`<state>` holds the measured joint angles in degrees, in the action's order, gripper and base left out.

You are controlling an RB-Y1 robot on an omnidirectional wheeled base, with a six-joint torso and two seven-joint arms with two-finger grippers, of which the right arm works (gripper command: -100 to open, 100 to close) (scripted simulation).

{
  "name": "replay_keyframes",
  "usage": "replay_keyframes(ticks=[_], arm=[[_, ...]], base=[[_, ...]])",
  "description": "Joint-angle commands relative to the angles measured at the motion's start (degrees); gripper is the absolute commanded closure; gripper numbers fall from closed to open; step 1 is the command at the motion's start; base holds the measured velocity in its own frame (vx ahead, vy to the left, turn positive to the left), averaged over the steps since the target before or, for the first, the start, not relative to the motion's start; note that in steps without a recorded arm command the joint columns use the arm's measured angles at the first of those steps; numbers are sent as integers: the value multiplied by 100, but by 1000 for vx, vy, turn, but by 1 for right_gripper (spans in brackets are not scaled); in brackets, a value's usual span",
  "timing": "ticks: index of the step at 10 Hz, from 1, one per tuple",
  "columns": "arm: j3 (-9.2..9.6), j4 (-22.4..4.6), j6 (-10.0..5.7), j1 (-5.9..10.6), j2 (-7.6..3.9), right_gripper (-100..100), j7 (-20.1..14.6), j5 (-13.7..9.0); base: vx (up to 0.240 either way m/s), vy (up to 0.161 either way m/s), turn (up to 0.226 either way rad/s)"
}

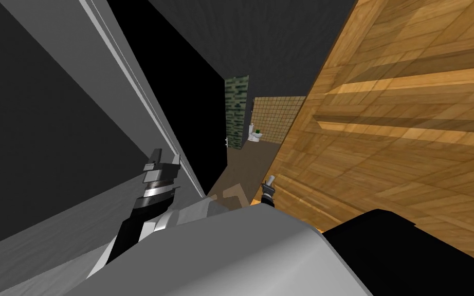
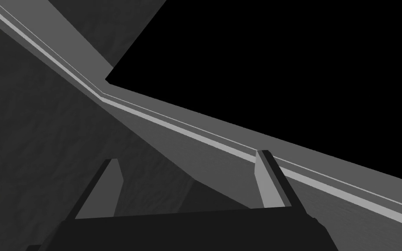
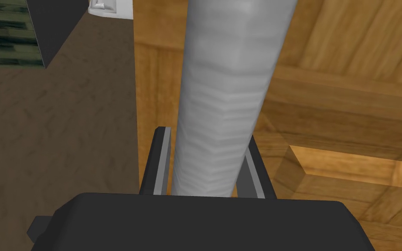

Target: Push the door open

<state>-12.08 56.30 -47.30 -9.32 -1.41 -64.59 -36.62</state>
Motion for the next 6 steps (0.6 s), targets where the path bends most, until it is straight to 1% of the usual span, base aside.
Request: replay_keyframes(ticks=[1, 4, 5, 6], arm=[[-163, 40, -57, -19, -68, 100, 26, -76], [-356, 29, -79, -24, -63, 100, 58, -199], [-431, 24, -87, -25, -53, 100, 70, -246], [-469, 22, -91, -26, -48, 100, 76, -270]], base=[[160, -56, -47], [146, -45, -71], [203, -41, -76], [189, -34, -55]])
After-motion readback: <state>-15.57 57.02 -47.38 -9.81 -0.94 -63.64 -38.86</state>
